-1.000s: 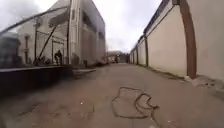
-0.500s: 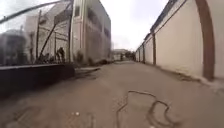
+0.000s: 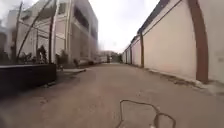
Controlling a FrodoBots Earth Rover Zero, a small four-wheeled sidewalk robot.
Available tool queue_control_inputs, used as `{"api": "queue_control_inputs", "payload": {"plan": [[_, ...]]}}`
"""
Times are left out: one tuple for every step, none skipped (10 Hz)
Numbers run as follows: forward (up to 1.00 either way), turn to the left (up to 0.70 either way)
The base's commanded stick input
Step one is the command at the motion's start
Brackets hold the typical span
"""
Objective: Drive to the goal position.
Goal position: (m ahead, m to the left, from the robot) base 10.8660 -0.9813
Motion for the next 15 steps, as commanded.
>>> {"api": "queue_control_inputs", "payload": {"plan": [[0.7, 0.0], [0.7, 0.0], [0.7, 0.0], [0.7, 0.0], [0.7, 0.0], [0.7, 0.0], [0.7, 0.0], [0.7, 0.0], [0.7, 0.0], [0.7, 0.0], [0.7, 0.0], [0.7, 0.0], [0.7, 0.0], [0.7, 0.0], [0.7, 0.0]]}}
